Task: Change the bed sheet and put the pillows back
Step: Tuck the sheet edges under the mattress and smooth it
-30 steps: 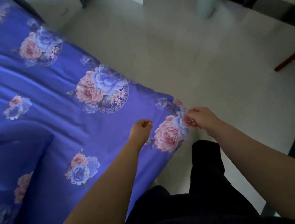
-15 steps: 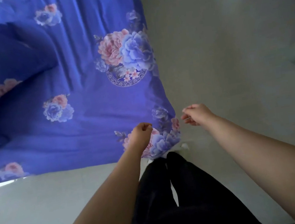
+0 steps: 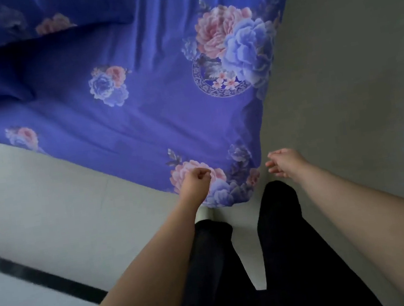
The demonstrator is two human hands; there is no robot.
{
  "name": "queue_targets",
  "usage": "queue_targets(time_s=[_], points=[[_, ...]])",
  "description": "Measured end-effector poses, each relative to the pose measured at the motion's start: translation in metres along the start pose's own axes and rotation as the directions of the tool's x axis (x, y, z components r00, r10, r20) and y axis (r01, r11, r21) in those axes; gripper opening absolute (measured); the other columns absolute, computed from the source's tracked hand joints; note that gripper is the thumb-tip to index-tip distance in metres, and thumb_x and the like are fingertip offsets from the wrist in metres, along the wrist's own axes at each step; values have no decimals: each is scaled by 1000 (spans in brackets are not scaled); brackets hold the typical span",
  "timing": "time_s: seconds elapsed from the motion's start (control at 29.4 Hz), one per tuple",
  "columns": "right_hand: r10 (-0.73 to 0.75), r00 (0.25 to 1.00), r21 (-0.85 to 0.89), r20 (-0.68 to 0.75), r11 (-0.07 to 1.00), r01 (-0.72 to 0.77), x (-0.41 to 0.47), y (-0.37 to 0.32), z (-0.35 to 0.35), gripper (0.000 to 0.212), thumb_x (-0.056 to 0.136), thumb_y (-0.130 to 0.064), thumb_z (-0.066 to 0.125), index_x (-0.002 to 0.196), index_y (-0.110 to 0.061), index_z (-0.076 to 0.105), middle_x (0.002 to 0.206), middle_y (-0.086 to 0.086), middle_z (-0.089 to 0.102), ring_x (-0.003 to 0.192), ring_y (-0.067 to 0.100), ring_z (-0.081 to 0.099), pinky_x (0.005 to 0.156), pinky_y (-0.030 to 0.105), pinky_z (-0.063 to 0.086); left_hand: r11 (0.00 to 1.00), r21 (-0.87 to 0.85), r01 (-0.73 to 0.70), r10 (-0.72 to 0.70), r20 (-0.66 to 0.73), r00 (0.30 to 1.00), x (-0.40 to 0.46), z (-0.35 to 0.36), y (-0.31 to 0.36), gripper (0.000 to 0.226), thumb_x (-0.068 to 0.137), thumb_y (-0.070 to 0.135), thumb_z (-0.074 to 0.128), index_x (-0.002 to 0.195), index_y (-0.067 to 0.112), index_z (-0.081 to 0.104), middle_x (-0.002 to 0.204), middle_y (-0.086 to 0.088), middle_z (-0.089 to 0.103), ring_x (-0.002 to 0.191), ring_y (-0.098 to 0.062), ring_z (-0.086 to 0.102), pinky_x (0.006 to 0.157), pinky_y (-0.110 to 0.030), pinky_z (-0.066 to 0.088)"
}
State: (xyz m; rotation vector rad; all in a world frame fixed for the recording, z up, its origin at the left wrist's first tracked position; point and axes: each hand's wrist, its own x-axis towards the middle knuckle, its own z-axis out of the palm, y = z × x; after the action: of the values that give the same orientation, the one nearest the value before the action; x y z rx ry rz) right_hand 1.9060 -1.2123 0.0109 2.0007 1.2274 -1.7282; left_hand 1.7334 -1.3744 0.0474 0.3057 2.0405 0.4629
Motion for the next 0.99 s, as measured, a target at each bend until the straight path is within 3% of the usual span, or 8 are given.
queue_targets(time_s=[0.27, 0.41, 0.54, 0.65, 0.71, 0.82, 0.92, 0.99], points=[[-113, 989, -242, 100, 961, 134, 73, -44, -20, 25, 97, -26, 51, 73, -17, 50, 72, 1, 52, 55, 12, 49, 50, 24, 38, 934, -314, 172, -247, -216, 945, 17, 72, 19, 26, 92, 18, 54, 115, 9, 61, 114, -9, 65, 104, -25, 61, 92, -30, 45], [-157, 978, -266, 135, 946, 188, 120, -46, -12, 13, 97, -20, 50, 107, -13, 56, 91, 6, 57, 60, 14, 52, 52, 23, 39, 868, -449, 213, -344, -233, 909, 38, 134, 23, 37, 88, 17, 61, 124, 9, 55, 124, -10, 58, 109, -25, 58, 100, -35, 43], [-170, 967, -192, 191, 959, 206, 157, -20, 15, 52, 98, -11, 46, 146, -9, 28, 147, 14, 37, 124, 21, 48, 95, 32, 46, 805, -530, 265, -442, -239, 865, 62, 176, 1, 48, 84, 18, 66, 129, 11, 50, 122, -17, 55, 113, -31, 54, 101, -40, 41], [-36, 994, -224, 103, 973, 58, 180, 9, 31, 77, 92, -44, 53, 151, -13, 13, 154, 8, 25, 137, 27, 36, 112, 42, 33, 754, -602, 261, -509, -287, 811, 76, 195, -19, 65, 82, 17, 70, 139, 11, 38, 138, -15, 42, 126, -27, 44, 107, -38, 36], [15, 996, -334, 86, 943, 14, 191, 25, 35, 82, 86, -60, 51, 145, -8, 29, 146, 8, 39, 130, 28, 43, 109, 37, 35, 685, -689, 238, -584, -322, 745, 83, 205, -30, 83, 80, 15, 72, 147, 14, 24, 146, -17, 28, 130, -26, 40, 109, -28, 32], [-130, 978, -395, 163, 900, 186, 200, 48, 41, 51, 93, -44, 53, 115, 1, 58, 118, 16, 62, 112, 31, 58, 88, 28, 41, 569, -792, 221, -686, -310, 659, 93, 224, -48, 102, 76, 16, 77, 152, 21, 8, 146, -18, 16, 125, -26, 46, 105, -22, 32], [-353, 928, -487, 116, 794, 363, 187, 65, 44, 44, 98, -36, 45, 101, 5, 60, 104, 22, 66, 97, 32, 61, 74, 28, 41, 547, -812, 206, -696, -304, 650, 99, 242, -68, 112, 72, 11, 79, 152, 20, 1, 147, -20, 13, 133, -27, 38, 111, -28, 30], [-518, 853, -473, 61, 737, 482, 176, 76, 37, 42, 100, -34, 42, 104, 5, 60, 100, 16, 67, 87, 26, 62, 66, 23, 43, 559, -799, 222, -680, -288, 674, 101, 253, -83, 116, 71, 9, 78, 151, 20, -4, 152, -18, 12, 137, -25, 33, 108, -18, 24]])
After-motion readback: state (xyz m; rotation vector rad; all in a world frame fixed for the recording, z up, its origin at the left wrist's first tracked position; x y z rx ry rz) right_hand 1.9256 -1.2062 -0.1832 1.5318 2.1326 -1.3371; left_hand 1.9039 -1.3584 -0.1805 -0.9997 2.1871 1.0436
